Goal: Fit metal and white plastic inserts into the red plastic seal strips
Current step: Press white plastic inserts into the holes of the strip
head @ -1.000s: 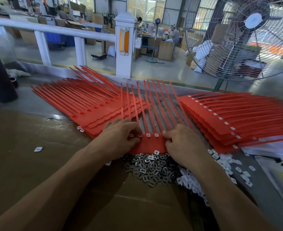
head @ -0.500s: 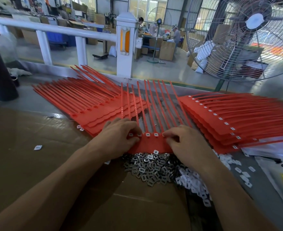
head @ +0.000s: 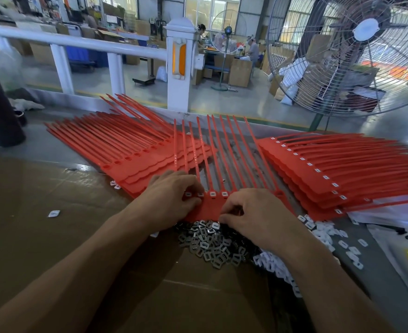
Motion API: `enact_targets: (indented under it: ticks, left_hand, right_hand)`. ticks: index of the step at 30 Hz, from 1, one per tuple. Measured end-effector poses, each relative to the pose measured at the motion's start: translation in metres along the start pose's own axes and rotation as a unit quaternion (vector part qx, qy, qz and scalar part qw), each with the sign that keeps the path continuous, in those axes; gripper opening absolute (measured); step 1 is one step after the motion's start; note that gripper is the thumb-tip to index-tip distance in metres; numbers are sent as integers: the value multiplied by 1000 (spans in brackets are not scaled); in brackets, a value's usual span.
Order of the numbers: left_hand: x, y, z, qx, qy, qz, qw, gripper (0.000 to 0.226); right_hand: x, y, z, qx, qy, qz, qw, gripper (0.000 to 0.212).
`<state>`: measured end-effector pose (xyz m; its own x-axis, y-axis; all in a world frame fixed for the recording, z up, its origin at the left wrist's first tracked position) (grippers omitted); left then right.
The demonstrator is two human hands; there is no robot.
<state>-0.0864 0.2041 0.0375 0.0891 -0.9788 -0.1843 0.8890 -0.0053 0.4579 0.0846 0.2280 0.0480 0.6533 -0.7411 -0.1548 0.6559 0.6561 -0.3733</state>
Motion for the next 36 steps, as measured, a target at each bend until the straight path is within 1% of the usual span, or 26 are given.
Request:
enact_targets:
  ticks: [2,5,7,9,11,14,18,24,30,36]
  left_hand:
    - [0,0,-1,-3,0,-3,1000,23]
    - [0,-1,-1,-5,-2,-5,1000,23]
    - [0,-1,-1,-3,-4,-5,1000,23]
    - [0,-1,-1,-2,-4,-5,1000,22]
    - [0,-1,-1,-3,-3,-6,1000,22]
    - [0,0,0,-4,-4,-5,1000,21]
    - [0,1,0,-3,-7,-2,1000,20]
    - [0,0,-1,-2,-4,-1,1000,20]
    - [1,0,-1,-1,-5,-1,1000,21]
    - [1,0,0,-4,-9,0,1000,23]
  right_hand:
    - [0,-3,0,13,7,8,1000,9]
    - [0,4,7,0,50,-14,999,10]
    - [-1,17,16,-28,101,-49,993,11]
    - [0,35,25,-70,158,-97,980,13]
    - [2,50,29,-103,187,-138,967,15]
    - [-1,62,26,-117,186,-172,960,16]
    - [-7,70,19,-119,163,-197,959,18]
    - [-12,74,18,-95,148,-200,964,20]
    - [-10,79,17,-119,145,-212,959,21]
    - [-13,77,17,-85,148,-207,963,19]
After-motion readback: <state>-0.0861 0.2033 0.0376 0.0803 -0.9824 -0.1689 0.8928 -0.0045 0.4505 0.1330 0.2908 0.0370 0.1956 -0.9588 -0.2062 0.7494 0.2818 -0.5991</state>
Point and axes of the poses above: each hand's wrist, its own x-axis away from the middle knuckle, its own z-axis out of the back of the hand, y = z × x, the point moved 8 cm from there along -x, towards the middle knuckle, and after that the axes turned 7 degrees about z, right-handed, at the moved point
